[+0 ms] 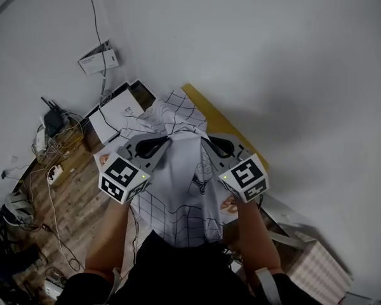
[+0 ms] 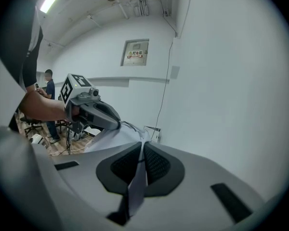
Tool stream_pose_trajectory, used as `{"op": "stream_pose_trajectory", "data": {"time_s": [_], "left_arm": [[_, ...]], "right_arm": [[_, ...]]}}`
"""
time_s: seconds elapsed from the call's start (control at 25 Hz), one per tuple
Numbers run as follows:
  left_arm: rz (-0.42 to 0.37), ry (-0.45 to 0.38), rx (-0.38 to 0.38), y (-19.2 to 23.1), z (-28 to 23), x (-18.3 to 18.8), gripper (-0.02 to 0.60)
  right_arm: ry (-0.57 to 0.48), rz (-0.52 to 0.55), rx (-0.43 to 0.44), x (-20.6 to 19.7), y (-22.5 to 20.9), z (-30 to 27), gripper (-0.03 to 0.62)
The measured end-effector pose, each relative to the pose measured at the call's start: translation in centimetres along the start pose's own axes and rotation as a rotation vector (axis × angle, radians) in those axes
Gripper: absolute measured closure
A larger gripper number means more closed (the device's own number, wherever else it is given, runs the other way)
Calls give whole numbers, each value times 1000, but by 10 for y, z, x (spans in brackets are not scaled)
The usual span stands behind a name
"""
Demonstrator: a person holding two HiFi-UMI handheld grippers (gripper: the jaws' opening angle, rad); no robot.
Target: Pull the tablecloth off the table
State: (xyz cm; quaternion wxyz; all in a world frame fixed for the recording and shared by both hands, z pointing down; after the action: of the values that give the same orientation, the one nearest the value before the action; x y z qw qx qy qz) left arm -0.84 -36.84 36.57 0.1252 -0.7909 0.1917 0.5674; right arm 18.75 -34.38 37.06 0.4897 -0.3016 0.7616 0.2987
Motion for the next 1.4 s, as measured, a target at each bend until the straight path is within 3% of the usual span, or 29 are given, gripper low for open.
{"op": "stream_pose_trajectory", "data": {"time_s": [0.36,0.68,0.96,1.4], "left_arm": [[-148,-112,42,10,21,76,569],[-271,-163,61,14,34,120,569],[-342,-232,69,35,45,210,569],[-423,-300,52,16,64,254,569]], "right_arm": [[-147,83,-50,65,-23,14,572],[-224,151,-83,103,-33,25,572],[-283,230,-109,187,-71,36,572],[-385,265,-167,225,-63,68,572]]}}
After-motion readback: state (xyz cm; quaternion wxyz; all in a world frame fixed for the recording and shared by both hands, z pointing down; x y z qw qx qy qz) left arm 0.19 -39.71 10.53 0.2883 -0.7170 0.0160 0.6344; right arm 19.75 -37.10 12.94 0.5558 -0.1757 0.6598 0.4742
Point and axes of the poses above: the fingertips, and each gripper's own axes: z backward along the fingers, y to its left, x out of its top, the point moved 8 cm from there along z, backward along the fingers, and after that the axes turned 4 degrees about -x, right-handed, at the moved point
